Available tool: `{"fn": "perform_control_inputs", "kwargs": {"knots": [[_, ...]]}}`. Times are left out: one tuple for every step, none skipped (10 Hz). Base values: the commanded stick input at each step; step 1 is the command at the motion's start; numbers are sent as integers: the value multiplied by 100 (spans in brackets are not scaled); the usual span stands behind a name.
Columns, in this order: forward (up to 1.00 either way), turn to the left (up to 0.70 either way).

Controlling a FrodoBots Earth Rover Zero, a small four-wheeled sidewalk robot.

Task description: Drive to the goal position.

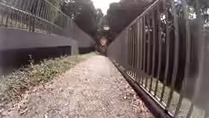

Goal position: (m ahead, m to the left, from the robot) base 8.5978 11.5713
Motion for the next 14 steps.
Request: {"fn": "perform_control_inputs", "kwargs": {"knots": [[65, 0], [43, 0], [20, 0], [0, 0], [0, 0], [0, 0], [0, 0], [0, 0], [0, 0], [0, 0], [0, 0], [0, 0], [8, 0], [63, 0]]}}
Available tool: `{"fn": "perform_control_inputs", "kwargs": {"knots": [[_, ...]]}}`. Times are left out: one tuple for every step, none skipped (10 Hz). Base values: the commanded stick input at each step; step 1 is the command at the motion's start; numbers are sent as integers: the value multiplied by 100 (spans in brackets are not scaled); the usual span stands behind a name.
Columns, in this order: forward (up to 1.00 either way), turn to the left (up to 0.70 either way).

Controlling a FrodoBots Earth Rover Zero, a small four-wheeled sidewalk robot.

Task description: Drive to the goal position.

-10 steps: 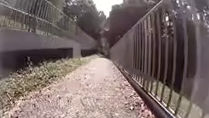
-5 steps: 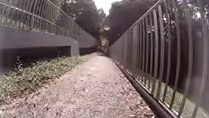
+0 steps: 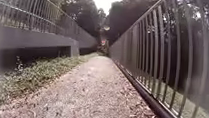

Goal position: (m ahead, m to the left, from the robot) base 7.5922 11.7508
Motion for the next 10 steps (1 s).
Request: {"fn": "perform_control_inputs", "kwargs": {"knots": [[70, 0], [70, 0], [70, 1], [70, 17], [70, 20], [70, 0], [70, 25], [70, 32], [70, 26], [70, 0]]}}
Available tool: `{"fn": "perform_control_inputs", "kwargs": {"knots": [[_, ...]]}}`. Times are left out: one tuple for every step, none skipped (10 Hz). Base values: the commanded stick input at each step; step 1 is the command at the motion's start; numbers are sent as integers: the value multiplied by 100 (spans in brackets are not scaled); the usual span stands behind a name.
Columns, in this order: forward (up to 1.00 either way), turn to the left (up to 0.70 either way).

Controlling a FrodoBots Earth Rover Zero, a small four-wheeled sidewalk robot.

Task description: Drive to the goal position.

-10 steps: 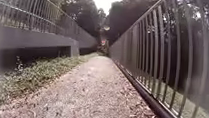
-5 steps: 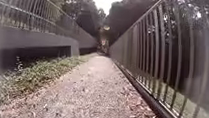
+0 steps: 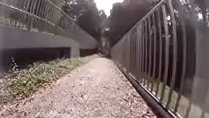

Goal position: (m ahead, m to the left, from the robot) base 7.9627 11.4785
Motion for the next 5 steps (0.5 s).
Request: {"fn": "perform_control_inputs", "kwargs": {"knots": [[70, 0], [70, 0], [70, 0], [70, 0], [70, 0]]}}
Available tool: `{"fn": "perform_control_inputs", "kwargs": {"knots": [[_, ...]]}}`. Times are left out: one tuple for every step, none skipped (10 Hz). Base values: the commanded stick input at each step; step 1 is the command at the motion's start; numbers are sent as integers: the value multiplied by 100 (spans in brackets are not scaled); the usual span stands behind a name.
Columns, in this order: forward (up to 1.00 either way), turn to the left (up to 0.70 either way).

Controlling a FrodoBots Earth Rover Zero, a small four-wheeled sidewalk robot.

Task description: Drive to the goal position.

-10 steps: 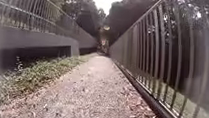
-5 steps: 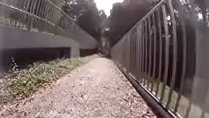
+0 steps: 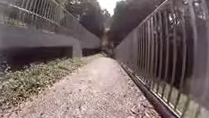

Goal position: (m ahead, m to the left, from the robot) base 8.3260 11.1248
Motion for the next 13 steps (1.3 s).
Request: {"fn": "perform_control_inputs", "kwargs": {"knots": [[70, 0], [70, 0], [70, 0], [70, 0], [70, 0], [70, -20], [70, -17], [70, 0], [70, 0], [70, 0], [70, 0], [70, 0], [70, 0]]}}
